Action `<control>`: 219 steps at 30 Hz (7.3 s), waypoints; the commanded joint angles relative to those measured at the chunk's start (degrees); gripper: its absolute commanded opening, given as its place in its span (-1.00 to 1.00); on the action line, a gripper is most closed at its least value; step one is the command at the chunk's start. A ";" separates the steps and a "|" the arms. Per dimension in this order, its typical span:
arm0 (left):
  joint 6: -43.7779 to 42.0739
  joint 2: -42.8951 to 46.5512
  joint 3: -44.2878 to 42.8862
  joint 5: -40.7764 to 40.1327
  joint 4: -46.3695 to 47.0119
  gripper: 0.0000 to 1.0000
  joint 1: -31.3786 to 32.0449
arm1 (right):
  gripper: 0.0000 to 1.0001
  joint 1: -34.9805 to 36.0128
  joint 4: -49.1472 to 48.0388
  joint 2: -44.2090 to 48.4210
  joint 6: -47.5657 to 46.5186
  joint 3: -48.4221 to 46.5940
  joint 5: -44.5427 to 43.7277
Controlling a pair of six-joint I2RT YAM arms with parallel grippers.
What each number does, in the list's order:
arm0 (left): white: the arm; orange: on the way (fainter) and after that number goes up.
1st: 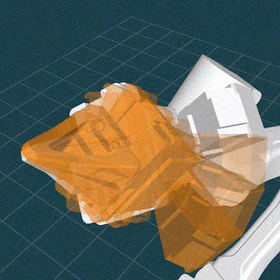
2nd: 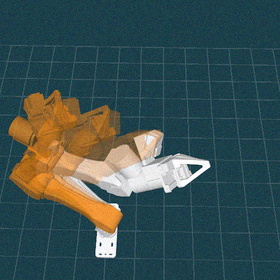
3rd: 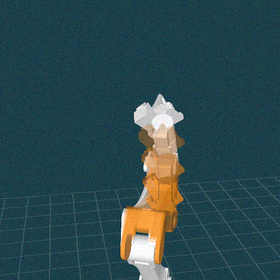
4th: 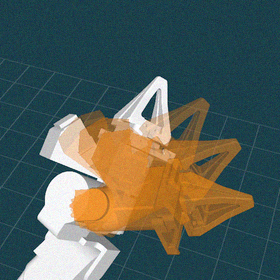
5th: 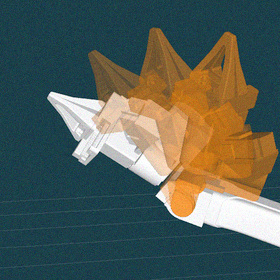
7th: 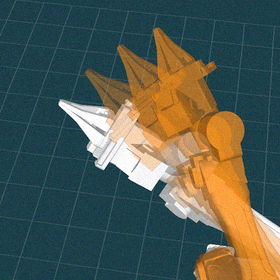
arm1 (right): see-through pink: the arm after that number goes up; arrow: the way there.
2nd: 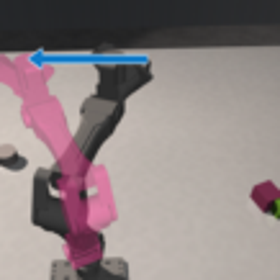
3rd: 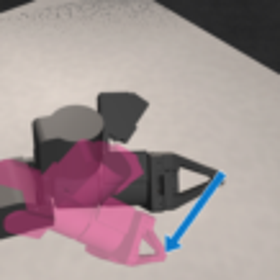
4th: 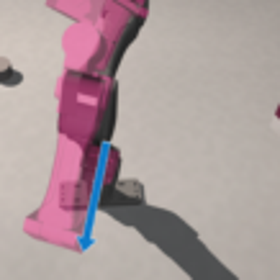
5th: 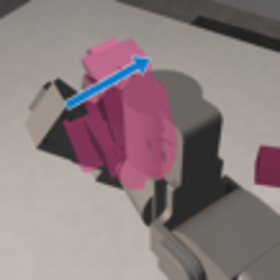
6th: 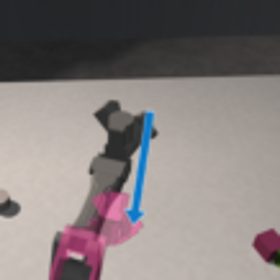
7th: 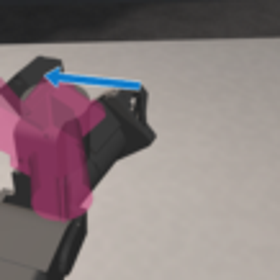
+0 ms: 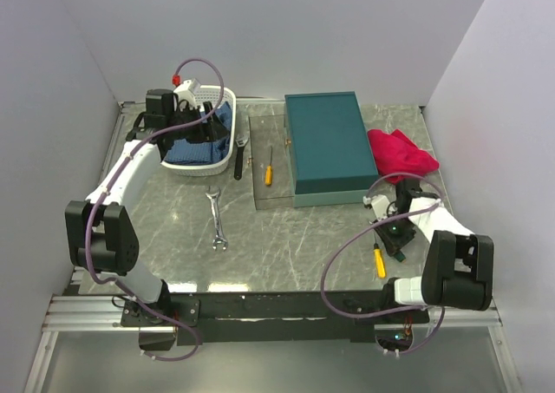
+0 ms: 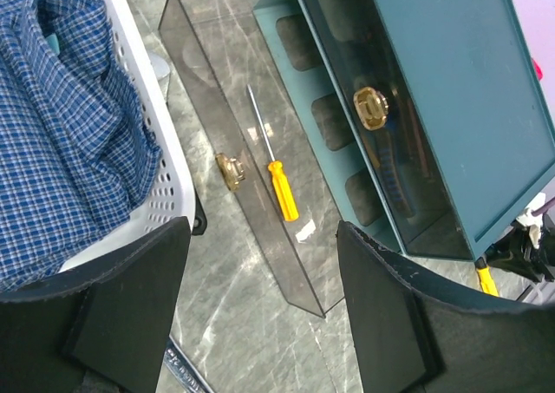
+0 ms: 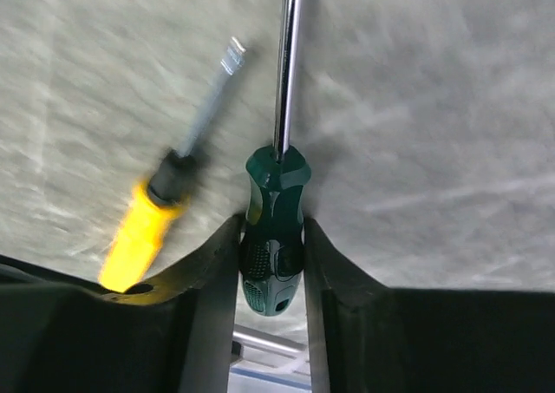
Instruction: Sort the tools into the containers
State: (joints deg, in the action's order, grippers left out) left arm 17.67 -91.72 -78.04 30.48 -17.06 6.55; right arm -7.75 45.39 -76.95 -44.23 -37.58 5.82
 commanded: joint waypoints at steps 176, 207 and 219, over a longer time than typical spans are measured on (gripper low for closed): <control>8.72 20.38 14.94 7.07 4.59 0.61 -12.01 | 0.51 46.60 13.86 -47.43 44.84 -96.36 0.41; -16.97 -29.91 -24.61 -11.14 -5.44 -0.98 9.18 | -1.00 16.45 -17.44 -33.44 41.68 -71.58 -12.24; -19.52 -34.75 -27.34 -10.97 -5.09 -0.98 13.49 | -1.00 14.26 -15.77 -33.71 39.75 -66.14 -15.06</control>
State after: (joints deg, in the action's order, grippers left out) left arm -0.43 -125.47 -101.75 18.33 -22.50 17.85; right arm 8.19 30.02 -113.06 -3.38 -106.00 -7.70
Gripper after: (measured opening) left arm 0.018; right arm 0.007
